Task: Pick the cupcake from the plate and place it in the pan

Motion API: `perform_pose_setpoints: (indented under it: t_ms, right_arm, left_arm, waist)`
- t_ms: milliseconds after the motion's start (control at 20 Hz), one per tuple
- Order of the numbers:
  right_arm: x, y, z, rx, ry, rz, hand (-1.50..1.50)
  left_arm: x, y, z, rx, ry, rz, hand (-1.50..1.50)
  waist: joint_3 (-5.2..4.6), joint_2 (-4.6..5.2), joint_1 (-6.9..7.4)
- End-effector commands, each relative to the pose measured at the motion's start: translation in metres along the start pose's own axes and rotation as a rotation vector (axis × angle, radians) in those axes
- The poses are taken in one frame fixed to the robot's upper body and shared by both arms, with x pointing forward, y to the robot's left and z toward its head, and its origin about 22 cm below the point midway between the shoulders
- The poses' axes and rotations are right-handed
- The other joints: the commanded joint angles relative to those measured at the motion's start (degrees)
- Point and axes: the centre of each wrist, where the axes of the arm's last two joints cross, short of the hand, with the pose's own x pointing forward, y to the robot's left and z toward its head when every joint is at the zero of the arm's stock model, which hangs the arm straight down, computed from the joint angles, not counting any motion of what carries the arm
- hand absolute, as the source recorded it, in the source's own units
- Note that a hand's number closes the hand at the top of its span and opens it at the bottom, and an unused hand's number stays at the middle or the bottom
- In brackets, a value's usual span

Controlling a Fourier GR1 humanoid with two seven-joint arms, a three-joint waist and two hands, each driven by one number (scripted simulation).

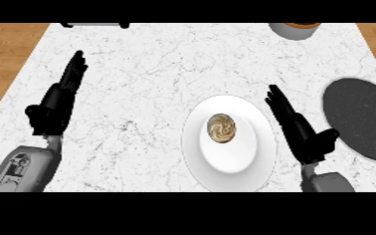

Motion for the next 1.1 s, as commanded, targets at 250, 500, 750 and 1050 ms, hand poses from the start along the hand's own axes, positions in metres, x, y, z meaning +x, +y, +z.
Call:
perform_pose_setpoints:
  t_ms: [250, 500, 750, 1050]
  right_arm:
    - [0.006, 0.029, -0.05, 0.539, -0.08, 0.037, 1.5]
    - [-0.007, -0.004, -0.02, 0.113, -0.343, 0.378, -1.5]
    - [0.035, -0.051, 0.006, 0.084, -0.397, 0.566, -1.5]
    - [0.134, -0.068, -0.004, 0.257, -0.274, 0.847, -1.5]
  left_arm:
    - [0.015, 0.003, -0.016, 0.077, 0.033, 0.11, 0.0]
    - [0.001, -0.006, 0.001, 0.079, 0.107, 0.158, 0.0]
    - [0.007, -0.001, 0.009, 0.076, 0.119, 0.148, 0.0]
    - [0.004, 0.011, 0.001, 0.091, 0.122, 0.143, 0.0]
  waist:
    - [-2.22, 0.2, -0.25]
    - [-2.32, -0.76, -3.73]
    - [-2.42, -1.03, -3.85]
    - [-2.63, -1.08, -4.1]
